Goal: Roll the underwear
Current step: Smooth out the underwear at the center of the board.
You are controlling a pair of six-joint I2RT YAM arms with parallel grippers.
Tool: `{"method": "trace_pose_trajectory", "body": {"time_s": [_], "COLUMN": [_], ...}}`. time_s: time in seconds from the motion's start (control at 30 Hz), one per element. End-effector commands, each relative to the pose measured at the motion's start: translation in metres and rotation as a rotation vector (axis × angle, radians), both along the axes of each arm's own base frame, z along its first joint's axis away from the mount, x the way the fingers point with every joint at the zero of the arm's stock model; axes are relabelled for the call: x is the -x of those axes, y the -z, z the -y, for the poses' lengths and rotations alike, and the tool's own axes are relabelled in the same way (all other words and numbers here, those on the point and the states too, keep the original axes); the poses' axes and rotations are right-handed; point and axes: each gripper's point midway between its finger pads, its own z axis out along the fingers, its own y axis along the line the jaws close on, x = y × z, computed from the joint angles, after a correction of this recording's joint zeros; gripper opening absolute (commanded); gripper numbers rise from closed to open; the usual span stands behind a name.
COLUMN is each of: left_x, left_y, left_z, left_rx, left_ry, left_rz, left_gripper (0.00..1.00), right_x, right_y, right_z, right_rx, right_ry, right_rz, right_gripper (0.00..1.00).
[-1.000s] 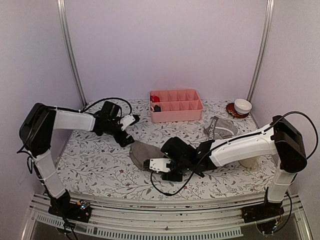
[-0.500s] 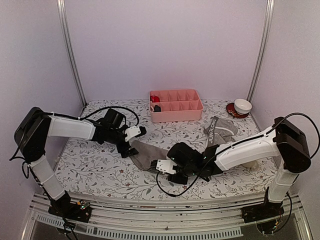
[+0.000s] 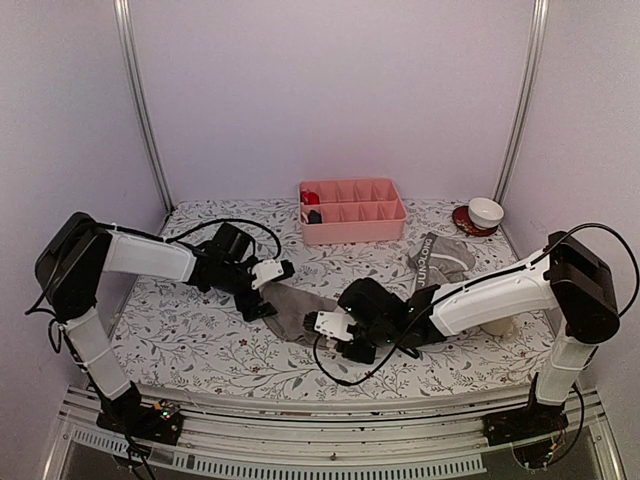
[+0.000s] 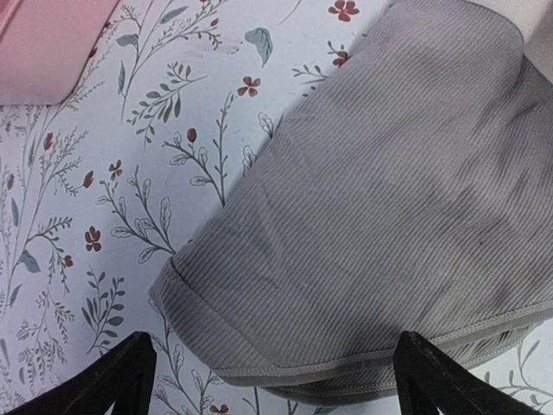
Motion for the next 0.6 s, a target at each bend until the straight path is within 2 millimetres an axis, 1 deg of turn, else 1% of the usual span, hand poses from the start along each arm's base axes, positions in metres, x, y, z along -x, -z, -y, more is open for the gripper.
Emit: {"method": "trace_pose_trajectory", "body": {"time_s": [0.0, 0.13, 0.27, 0.33, 0.57], "left_x": [0.005, 0.005, 0.006, 0.006, 0.007], "left_y": [0.011, 0.012, 0.012, 0.013, 0.017], "left_z": [0.002, 0.002, 0.002, 0.002, 0.002], "left_rx": [-0.007, -0.008, -0.006, -0.008, -0.011], "left_ry": [0.017, 0.015, 0.017, 0.018, 0.024], "left_rz": [-0.016, -0.017, -0.021, -0.022, -0.03], "left_gripper": [0.98, 0.98, 0.98, 0.98, 0.98], "right_x": [0.005, 0.007, -0.002, -0.004, -0.006], "right_y": [-0.001, 0.002, 0.01, 0.013, 0.01], "right_z": [-0.01, -0.011, -0.008, -0.008, -0.007], "right_rx": [-0.04, -0.036, -0.004, 0.002, -0.012], "right_ry": [-0.027, -0.035, 0.005, 0.012, 0.019], "right_rz": [-0.041, -0.051, -0.03, -0.031, -0.039], "right_gripper": [0.35, 0.36, 0.34, 0.31, 0.2]}}
